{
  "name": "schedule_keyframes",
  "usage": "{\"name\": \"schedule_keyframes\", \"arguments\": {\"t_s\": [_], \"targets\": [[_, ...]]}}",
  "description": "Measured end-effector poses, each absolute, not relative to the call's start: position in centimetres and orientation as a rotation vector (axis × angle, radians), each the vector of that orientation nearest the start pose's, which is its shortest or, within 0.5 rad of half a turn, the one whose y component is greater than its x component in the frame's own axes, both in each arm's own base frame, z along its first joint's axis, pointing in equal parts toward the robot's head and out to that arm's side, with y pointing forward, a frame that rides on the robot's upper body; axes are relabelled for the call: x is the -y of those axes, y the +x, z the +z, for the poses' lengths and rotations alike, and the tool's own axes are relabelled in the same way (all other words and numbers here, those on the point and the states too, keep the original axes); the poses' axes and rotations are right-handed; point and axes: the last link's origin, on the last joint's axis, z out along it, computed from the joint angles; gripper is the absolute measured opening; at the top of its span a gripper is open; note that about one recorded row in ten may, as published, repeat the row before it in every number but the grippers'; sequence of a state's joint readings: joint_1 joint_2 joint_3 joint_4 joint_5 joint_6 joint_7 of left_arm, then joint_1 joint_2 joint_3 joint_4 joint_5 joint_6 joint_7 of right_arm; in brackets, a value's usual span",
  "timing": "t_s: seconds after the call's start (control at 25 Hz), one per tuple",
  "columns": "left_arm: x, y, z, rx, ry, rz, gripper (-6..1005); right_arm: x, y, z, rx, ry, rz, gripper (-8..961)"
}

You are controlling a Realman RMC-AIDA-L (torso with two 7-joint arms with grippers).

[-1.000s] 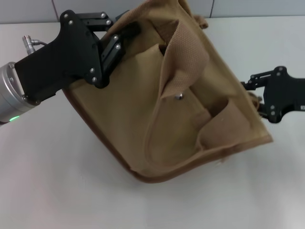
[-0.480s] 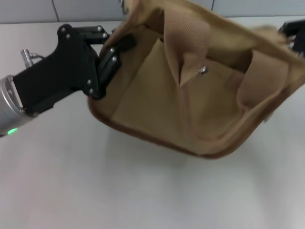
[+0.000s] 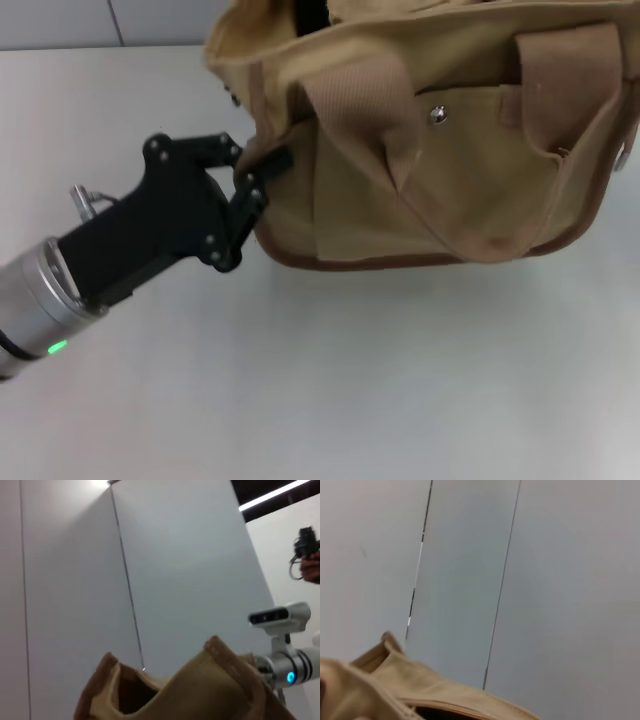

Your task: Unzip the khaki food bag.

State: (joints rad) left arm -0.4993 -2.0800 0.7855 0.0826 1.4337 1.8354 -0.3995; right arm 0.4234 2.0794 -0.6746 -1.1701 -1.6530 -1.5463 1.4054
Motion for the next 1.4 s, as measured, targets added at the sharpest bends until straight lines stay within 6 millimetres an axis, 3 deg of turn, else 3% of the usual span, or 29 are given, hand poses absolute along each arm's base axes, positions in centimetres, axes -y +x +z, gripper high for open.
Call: {"name": "schedule_keyframes", "arguments": {"t_s": [0.4,0.68,0.92,1.16,1.36,1.4], "targets": [[-24.4,-26.1,-5.9,0.093,-2.259,-1.169,58,-36.3,23.3,8.3,-0.256,-2.364,0.791,55],[-23.7,-27.0,-6.0,0.135,-2.217,-1.128,58,-36.3,24.1,7.1,-0.266,-2.369,0.788,74],[-24.4,-27.5,-4.7,0.179,-2.187,-1.149,196,-35.6,25.2,7.9,-0.309,-2.317,0.813,138],[-23.3,-28.3,-3.1,0.148,-2.157,-1.177,478,-33.9,26.2,10.2,-0.334,-2.175,0.968,202],[-21.5,-29.0,-1.7,0.108,-2.148,-1.216,594,-31.8,27.8,11.4,-0.361,-2.093,1.033,404],[-21.1,-29.0,-1.6,0.098,-2.175,-1.225,617,-30.5,28.1,11.4,-0.356,-2.125,1.046,441]]}}
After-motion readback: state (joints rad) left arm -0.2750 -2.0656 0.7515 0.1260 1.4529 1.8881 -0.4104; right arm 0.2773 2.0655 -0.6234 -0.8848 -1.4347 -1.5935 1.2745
